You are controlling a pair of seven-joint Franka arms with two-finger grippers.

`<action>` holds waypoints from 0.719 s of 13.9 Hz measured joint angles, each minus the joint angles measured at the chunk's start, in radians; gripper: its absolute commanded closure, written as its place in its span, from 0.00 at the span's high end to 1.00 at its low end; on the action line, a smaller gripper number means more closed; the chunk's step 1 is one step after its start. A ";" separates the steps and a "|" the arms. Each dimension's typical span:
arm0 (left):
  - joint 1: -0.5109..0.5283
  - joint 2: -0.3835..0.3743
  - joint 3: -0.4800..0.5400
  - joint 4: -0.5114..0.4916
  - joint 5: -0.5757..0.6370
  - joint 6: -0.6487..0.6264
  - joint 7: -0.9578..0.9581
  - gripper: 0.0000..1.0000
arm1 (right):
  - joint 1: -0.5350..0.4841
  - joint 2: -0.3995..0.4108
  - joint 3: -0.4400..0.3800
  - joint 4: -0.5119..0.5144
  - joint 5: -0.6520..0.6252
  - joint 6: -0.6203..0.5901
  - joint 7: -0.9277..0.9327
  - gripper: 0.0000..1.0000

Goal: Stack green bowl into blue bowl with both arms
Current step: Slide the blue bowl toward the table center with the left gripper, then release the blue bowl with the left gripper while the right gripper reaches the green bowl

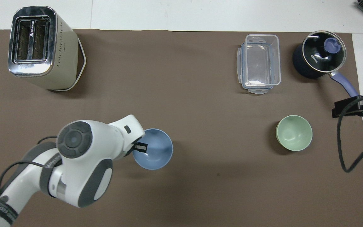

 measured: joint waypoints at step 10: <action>-0.219 0.114 0.014 -0.033 -0.001 0.222 -0.261 1.00 | -0.048 -0.034 -0.001 -0.234 0.000 0.238 0.000 1.00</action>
